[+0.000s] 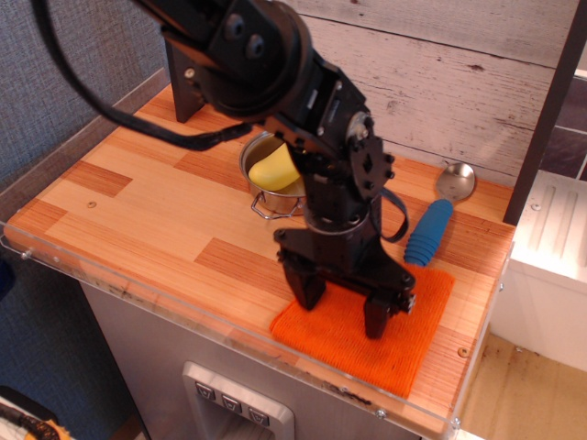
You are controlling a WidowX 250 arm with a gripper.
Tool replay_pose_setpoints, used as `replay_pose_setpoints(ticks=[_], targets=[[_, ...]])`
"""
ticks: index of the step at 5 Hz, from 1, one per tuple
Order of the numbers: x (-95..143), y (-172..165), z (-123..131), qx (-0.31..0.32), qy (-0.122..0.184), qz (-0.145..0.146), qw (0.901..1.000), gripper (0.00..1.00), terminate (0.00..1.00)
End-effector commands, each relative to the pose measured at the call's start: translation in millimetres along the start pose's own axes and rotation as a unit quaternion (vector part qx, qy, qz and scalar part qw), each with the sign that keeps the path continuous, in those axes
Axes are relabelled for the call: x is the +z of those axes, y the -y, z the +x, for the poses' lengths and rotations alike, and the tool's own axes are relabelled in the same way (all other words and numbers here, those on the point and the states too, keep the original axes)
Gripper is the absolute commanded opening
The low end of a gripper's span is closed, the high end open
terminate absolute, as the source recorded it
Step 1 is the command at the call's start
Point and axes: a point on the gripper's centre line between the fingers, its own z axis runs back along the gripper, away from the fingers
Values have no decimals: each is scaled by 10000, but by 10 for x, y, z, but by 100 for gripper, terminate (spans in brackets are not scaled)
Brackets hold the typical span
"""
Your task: Move the towel to the front left table corner
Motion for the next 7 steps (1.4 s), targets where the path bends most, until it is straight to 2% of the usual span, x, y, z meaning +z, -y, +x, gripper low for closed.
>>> replay_pose_setpoints(ticks=[1,2,3,5,6,7], targets=[[589,-102,219,189,494,-222,9984,100,0],[782,-107,239,169,572,-295,9978,100,0],[970,-174,225,142,579,-145,9981,100,0],[1135,-406,231,54,496,383,9980,100,0],[1136,-533,216,100,488,301,9983,100,0],[1108,-599,206,42,288,-28,9996,100,0]])
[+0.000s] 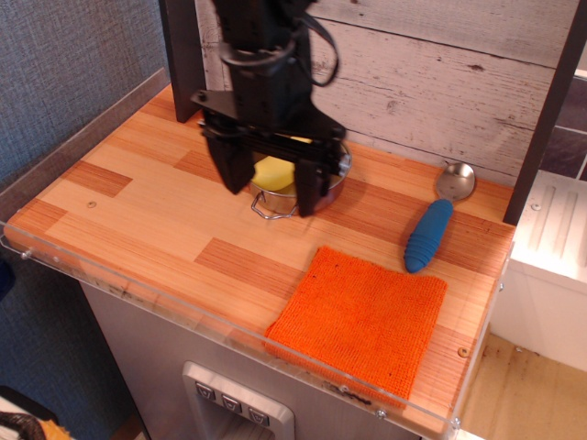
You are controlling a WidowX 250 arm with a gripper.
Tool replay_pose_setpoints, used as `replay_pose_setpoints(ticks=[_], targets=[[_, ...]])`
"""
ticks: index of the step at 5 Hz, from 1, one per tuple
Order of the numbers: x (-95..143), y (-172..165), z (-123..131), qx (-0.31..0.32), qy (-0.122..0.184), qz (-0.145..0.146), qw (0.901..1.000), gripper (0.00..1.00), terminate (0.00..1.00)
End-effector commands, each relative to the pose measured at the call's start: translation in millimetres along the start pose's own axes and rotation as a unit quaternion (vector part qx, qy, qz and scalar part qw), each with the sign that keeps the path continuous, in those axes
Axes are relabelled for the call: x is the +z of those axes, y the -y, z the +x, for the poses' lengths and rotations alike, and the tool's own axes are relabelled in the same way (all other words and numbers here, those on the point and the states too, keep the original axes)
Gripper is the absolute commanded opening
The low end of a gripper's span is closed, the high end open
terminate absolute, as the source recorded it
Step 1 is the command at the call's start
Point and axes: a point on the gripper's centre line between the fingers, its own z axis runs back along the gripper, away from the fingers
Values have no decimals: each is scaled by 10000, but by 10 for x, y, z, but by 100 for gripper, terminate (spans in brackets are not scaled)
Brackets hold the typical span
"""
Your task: Move the towel to the front left table corner
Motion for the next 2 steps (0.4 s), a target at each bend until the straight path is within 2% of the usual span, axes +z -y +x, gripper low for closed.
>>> replay_pose_setpoints(ticks=[1,2], targets=[[134,-62,21,-124,95,-284,9995,100,0],[134,-62,21,-124,95,-284,9995,100,100]])
